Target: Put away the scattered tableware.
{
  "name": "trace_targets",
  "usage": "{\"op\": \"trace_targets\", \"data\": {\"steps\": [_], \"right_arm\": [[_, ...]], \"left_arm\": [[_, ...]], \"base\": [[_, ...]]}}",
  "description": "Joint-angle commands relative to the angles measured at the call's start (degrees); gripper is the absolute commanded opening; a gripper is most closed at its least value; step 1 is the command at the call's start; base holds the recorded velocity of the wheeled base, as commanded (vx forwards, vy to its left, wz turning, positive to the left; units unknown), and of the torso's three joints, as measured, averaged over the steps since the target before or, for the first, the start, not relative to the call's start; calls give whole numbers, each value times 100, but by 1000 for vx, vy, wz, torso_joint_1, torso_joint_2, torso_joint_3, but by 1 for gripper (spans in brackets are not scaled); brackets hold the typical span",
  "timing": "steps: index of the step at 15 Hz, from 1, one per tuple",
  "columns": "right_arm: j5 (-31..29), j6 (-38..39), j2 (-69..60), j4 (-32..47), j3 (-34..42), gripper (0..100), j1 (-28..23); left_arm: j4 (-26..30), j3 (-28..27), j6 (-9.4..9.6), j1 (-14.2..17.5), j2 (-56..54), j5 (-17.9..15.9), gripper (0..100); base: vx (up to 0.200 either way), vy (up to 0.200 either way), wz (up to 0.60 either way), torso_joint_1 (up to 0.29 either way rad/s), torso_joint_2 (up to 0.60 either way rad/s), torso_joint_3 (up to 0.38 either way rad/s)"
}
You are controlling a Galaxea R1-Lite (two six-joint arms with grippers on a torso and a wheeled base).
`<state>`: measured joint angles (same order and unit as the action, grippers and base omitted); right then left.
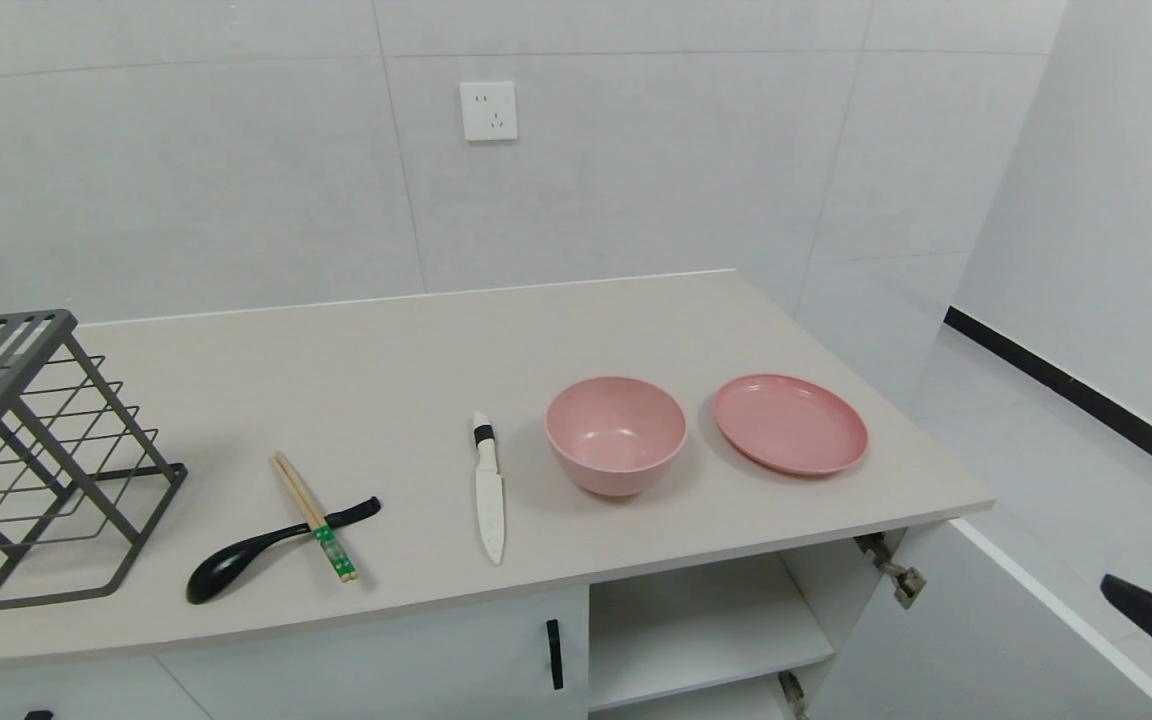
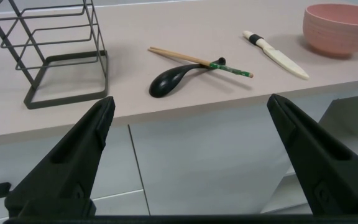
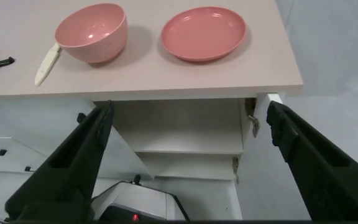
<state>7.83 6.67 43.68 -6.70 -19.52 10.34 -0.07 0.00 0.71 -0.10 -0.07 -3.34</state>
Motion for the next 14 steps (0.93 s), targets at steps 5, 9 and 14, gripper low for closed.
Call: {"op": "trace_targets", "data": {"steps": [5,9,14], "right_arm": [[307,186,1828,-182,-782,100,-234],[659,151,2347,-279,-711,100,-234],[817,-8,3832,-1377,-448,100,-225]], "left_arm": [[-1,0,35,1,7,0,100],[-1,0,52,1,7,-9,100],[-1,0,105,1,7,-18,100]], "base": [[0,0,0,0,0,0],[0,0,0,0,0,0],[0,0,0,0,0,0]]}}
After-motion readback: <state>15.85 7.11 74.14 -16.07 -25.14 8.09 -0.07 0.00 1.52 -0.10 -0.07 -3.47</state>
